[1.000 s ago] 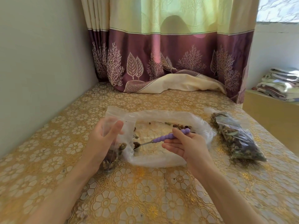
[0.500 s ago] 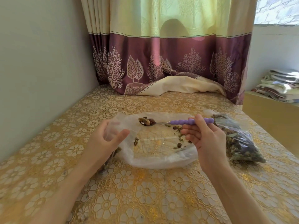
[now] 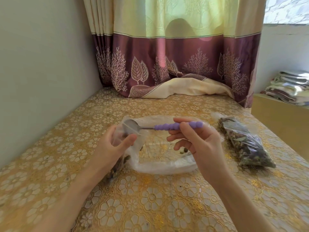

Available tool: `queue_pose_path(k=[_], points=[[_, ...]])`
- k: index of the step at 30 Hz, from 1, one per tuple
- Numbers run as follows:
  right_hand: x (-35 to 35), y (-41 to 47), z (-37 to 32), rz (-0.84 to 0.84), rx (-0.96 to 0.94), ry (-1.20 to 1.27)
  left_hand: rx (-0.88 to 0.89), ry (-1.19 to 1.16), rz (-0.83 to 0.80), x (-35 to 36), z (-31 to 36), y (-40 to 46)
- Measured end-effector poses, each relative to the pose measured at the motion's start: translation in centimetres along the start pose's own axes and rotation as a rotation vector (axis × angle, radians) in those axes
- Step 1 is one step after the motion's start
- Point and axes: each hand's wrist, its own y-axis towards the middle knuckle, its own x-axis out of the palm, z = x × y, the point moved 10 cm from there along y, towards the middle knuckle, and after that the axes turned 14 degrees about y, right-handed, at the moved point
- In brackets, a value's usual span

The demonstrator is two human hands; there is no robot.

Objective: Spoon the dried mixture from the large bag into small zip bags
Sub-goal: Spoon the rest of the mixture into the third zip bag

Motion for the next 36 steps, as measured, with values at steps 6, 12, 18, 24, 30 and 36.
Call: queue_pose_path(k=[6, 12, 18, 24, 30, 36], points=[[-0.7, 0.3, 0.2, 0.009, 0.011, 0.02, 0.015, 0.039, 0.025, -0.2, 0.0, -0.1], [-7.8, 0.1, -1.1, 0.435, -0.081, -0.026, 0.008, 0.08, 0.038, -0.2, -0.4, -0.1], [-12.2, -0.4, -1.7, 0.612, -0.128, -0.324, 0.051, 0.133, -0.008, 0.5, -0.1, -0.4], [-13.7, -0.7, -1.3, 0.667, -0.116, -0.444, 0.091, 0.142, 0.022, 0.2, 0.7, -0.6], [-15.1, -1.1, -0.9, 0.739, -0.104, -0.453, 0.132, 0.174, -0.041, 1.2, 0.7, -0.7], [-15.8, -1.3, -1.3, 0.781, -0.137, -0.457, 0.083, 0.218, -0.07, 1.9, -0.4, -0.5]])
